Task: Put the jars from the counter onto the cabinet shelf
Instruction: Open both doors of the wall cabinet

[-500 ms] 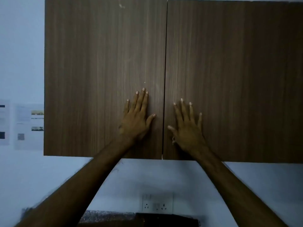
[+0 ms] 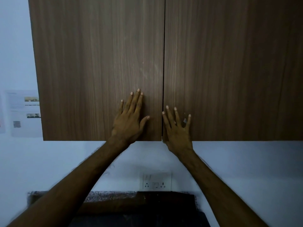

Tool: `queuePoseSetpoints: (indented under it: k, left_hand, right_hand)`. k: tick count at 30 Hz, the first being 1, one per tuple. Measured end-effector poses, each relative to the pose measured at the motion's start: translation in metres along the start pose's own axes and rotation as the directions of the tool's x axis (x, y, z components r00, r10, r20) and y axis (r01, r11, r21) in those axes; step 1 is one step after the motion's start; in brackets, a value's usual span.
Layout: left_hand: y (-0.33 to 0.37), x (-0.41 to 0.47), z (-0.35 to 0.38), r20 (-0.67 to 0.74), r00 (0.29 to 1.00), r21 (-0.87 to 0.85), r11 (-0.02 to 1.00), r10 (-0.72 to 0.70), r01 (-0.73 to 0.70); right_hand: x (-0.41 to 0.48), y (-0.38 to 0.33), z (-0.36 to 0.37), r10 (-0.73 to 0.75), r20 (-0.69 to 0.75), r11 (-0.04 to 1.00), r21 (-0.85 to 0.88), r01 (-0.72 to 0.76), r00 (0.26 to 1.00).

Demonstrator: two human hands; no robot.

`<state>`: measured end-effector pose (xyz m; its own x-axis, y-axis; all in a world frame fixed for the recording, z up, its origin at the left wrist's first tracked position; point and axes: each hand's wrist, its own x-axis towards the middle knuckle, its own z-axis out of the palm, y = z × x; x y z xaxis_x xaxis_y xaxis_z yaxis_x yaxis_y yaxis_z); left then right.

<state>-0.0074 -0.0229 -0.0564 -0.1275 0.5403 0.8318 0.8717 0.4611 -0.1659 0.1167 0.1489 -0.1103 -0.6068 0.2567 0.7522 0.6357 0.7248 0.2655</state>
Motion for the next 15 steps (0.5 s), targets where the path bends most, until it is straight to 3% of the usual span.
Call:
queuePoseSetpoints:
  k: [7, 10, 15]
  left_hand:
    - [-0.010, 0.008, -0.008, -0.018, 0.994, -0.037, 0.994, 0.106, -0.106]
    - [-0.009, 0.017, -0.013, -0.011, 0.977, -0.086, 0.973, 0.215, -0.215]
    - [0.010, 0.031, -0.022, 0.020, 0.839, -0.285, 0.807, 0.545, -0.517]
  right_hand:
    - [-0.011, -0.010, -0.012, -0.080, -0.069, 0.981, -0.180, 0.067, 0.994]
    - [-0.025, -0.012, -0.024, -0.097, -0.114, 0.976, -0.204, 0.072, 0.989]
    - [-0.067, 0.008, -0.060, -0.195, -0.168, 0.957, -0.249, 0.150, 0.966]
